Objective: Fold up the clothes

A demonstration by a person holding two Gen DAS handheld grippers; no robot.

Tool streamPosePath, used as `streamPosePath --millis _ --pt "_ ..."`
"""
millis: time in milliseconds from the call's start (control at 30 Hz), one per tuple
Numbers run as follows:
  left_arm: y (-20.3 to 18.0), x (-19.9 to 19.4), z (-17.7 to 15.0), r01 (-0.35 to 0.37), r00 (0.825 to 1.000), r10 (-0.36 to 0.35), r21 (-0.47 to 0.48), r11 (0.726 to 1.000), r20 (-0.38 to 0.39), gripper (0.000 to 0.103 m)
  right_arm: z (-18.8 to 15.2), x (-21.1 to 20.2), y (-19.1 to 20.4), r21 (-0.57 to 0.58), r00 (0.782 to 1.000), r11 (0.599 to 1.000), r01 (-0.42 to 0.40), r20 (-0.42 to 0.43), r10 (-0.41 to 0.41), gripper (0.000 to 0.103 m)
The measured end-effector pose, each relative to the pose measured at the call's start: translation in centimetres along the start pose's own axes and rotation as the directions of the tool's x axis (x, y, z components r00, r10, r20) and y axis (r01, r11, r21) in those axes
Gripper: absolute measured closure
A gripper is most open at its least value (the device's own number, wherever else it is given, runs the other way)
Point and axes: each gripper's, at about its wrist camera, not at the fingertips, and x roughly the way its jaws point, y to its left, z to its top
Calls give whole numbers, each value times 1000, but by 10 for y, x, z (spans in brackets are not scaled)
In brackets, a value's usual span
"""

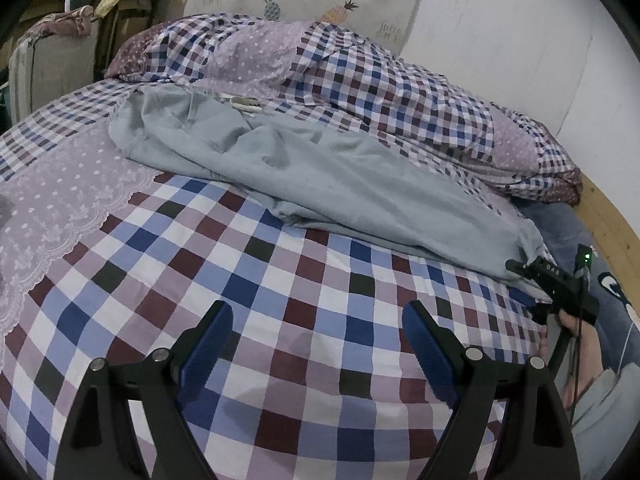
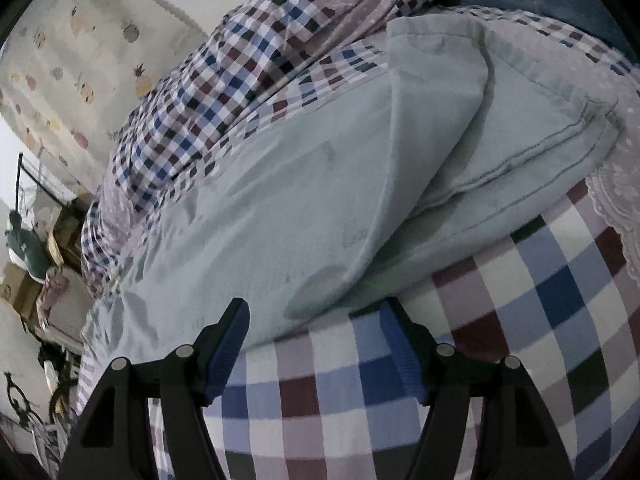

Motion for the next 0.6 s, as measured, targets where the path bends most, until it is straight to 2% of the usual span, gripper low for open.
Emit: streamPosePath --millis 200,500,533,567,600 --pt "4 3 -1 -1 1000 1 -6 1000 -10 14 13 8 -7 34 999 999 -25 37 24 28" --pt "7 10 -4 14 999 -15 -21 1000 -37 14 23 8 -3 -1 996 1000 4 88 -4 24" --pt "7 11 -4 16 999 -17 -23 1000 -38 14 24 8 -3 -5 996 1000 8 94 -7 30" --pt "8 11 -4 18 999 -19 -24 1000 -40 14 25 8 -2 -9 995 1000 11 100 -10 40" --pt "8 11 -4 20 999 -21 -25 1000 -41 14 26 8 -2 -13 994 1000 14 105 -13 75"
